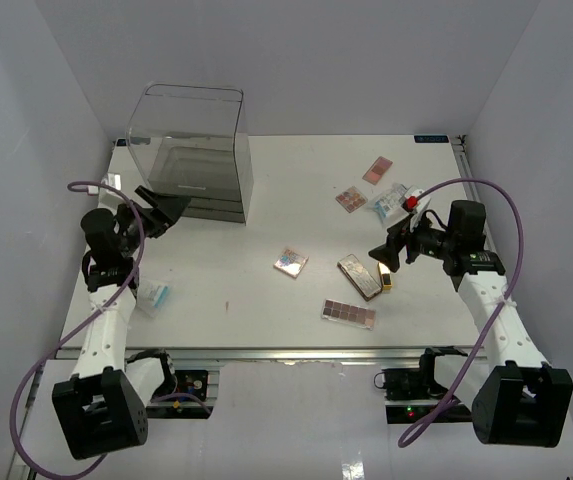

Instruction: Organize the makeup

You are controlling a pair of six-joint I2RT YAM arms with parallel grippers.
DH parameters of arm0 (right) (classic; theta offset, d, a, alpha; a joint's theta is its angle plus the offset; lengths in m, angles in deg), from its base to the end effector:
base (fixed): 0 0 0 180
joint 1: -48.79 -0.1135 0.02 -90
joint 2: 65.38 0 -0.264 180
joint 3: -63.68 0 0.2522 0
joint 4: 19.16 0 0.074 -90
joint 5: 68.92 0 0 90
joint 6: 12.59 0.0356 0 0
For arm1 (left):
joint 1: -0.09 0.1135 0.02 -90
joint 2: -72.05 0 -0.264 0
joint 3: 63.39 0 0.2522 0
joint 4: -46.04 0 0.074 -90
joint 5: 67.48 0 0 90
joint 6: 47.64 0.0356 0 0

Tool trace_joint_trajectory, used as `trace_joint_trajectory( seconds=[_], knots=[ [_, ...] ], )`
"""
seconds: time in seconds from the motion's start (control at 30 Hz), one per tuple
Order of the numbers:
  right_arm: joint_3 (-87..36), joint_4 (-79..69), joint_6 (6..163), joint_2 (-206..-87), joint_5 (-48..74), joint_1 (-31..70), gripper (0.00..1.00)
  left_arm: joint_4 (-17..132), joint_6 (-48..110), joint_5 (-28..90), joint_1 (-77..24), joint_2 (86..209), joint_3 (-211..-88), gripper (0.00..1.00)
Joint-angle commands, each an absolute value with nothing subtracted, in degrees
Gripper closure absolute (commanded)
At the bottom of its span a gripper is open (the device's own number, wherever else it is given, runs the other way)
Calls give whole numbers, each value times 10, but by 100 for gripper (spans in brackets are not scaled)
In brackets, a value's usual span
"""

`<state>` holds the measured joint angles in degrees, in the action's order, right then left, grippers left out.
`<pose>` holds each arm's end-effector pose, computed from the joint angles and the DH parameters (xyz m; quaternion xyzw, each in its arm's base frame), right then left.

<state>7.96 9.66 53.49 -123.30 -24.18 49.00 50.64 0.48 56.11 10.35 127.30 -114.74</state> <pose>0.2168 0.0245 0.2765 -0.3504 0.7474 0.2326 0.5143 0.2236 0.0205 0.2979 -0.1493 0.7344 -0.3809 0.5416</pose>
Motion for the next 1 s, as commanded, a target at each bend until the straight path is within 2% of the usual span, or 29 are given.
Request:
trace_joint_trajectory(
  seconds=[0.0, 0.13, 0.2, 0.33, 0.53, 0.97],
  knots=[
    [86, 87, 505, -1232, -310, 489, 10, 462, -134, 601, 171, 1302, -1101, 19],
    [118, 71, 480, -1176, -326, 489, 9, 416, -166, 595, 185, 1365, -1095, 22],
    [140, 39, 482, -1141, -345, 489, 7, 351, -188, 619, 185, 1403, -1098, 28],
    [162, 7, 487, -1110, -342, 489, 5, 303, -199, 637, 183, 1472, -1124, 32],
    [159, 7, 485, -1118, -344, 489, 2, 269, -196, 653, 181, 1547, -1161, 37],
    [165, 7, 475, -1123, -340, 489, 1, 190, -242, 658, 141, 1661, -1228, 53]
  ],
)
